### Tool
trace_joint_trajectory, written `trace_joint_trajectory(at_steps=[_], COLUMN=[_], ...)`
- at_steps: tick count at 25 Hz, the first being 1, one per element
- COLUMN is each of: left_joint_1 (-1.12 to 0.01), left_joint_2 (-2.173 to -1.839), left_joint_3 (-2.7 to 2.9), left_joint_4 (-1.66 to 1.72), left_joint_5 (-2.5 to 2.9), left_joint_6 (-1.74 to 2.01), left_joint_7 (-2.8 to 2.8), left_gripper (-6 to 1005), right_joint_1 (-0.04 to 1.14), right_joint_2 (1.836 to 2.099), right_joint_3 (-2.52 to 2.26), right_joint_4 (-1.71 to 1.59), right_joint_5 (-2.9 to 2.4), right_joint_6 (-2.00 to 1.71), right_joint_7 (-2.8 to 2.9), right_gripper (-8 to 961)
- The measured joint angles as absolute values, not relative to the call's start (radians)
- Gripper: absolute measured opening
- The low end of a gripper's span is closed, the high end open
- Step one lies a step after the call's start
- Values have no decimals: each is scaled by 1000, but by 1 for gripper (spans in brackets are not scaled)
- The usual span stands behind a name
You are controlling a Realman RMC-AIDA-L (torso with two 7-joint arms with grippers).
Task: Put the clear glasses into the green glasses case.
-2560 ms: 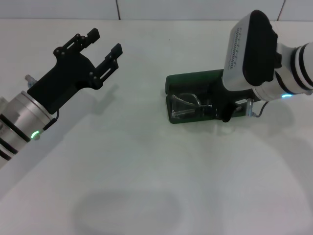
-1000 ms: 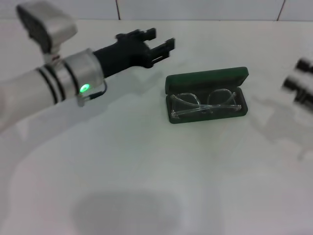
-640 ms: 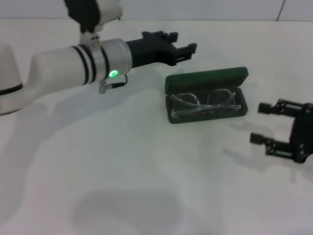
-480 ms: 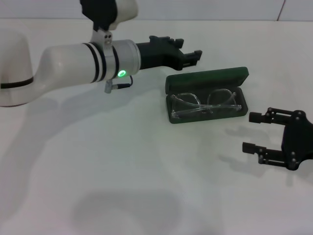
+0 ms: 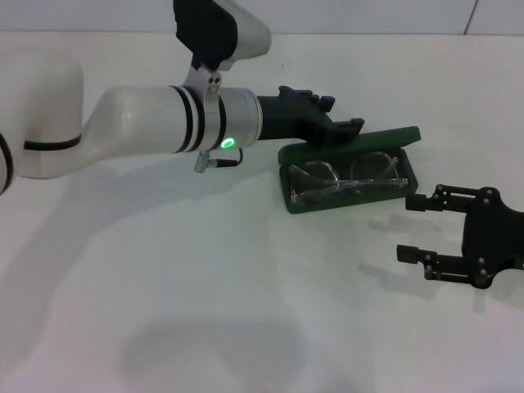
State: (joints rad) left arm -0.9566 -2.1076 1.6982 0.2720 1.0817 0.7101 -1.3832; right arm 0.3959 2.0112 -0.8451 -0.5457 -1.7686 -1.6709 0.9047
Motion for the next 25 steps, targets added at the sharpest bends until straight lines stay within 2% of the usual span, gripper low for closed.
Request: trace_joint_trajectory(at_steps=[20, 25], left_joint_1=[-844, -738], left_joint_2=[-2106, -2100], left_joint_3=[1786, 1777], left_joint_4=[350, 460], left_joint_5=[1083, 948], left_joint_6=[712, 765], left_joint_7=[-1323, -1181], left_gripper=[618, 619], right_joint_1=[427, 426], right_joint_2=[2012, 2012], right_joint_3=[-845, -835], right_joint_4=[-543, -543], right_joint_5=[-1788, -1783], right_joint_6=[-1627, -1627], right_joint_7=[911, 912], right_gripper=[664, 664])
